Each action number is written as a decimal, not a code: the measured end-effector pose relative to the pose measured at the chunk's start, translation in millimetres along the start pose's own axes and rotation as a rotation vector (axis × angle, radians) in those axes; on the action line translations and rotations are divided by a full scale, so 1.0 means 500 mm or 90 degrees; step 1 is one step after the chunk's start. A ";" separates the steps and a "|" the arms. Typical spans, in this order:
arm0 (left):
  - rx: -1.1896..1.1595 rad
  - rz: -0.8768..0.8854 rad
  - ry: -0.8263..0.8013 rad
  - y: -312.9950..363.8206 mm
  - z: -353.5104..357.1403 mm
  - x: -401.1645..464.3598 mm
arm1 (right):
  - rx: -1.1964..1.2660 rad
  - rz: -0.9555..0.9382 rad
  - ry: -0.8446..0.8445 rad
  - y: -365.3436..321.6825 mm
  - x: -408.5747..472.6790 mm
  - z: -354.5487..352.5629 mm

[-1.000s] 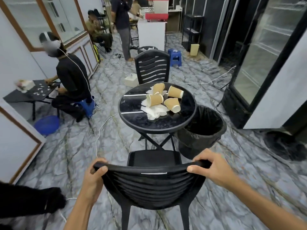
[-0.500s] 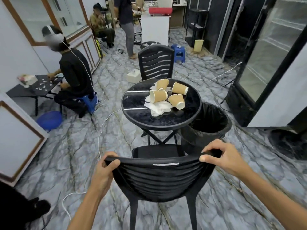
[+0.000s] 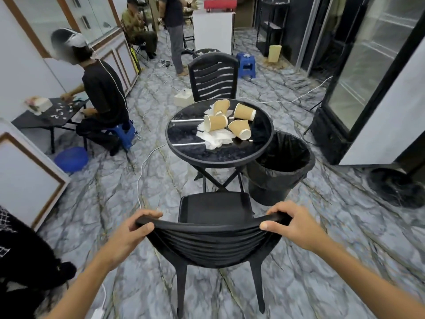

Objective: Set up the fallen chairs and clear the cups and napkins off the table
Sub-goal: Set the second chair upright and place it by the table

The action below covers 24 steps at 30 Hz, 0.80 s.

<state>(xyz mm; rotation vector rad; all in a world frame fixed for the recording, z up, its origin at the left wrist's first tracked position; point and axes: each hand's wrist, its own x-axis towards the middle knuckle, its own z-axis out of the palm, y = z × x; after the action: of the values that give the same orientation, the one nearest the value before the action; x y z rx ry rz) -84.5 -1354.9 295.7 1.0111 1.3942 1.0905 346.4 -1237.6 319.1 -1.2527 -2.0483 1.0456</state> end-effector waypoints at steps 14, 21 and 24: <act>0.144 -0.034 0.009 -0.044 0.024 -0.134 | -0.018 0.010 -0.020 0.003 -0.135 0.037; 0.245 -0.043 0.007 -0.021 0.009 -0.145 | -0.045 0.060 -0.074 -0.025 -0.141 0.021; 0.297 -0.045 0.009 -0.007 0.009 -0.143 | -0.073 0.090 -0.107 -0.038 -0.137 0.010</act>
<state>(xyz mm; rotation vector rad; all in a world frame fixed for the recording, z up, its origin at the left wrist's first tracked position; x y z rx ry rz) -73.6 -1424.4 308.2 1.2716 1.7267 0.7340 363.5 -1306.2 329.4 -1.4283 -2.1983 1.1467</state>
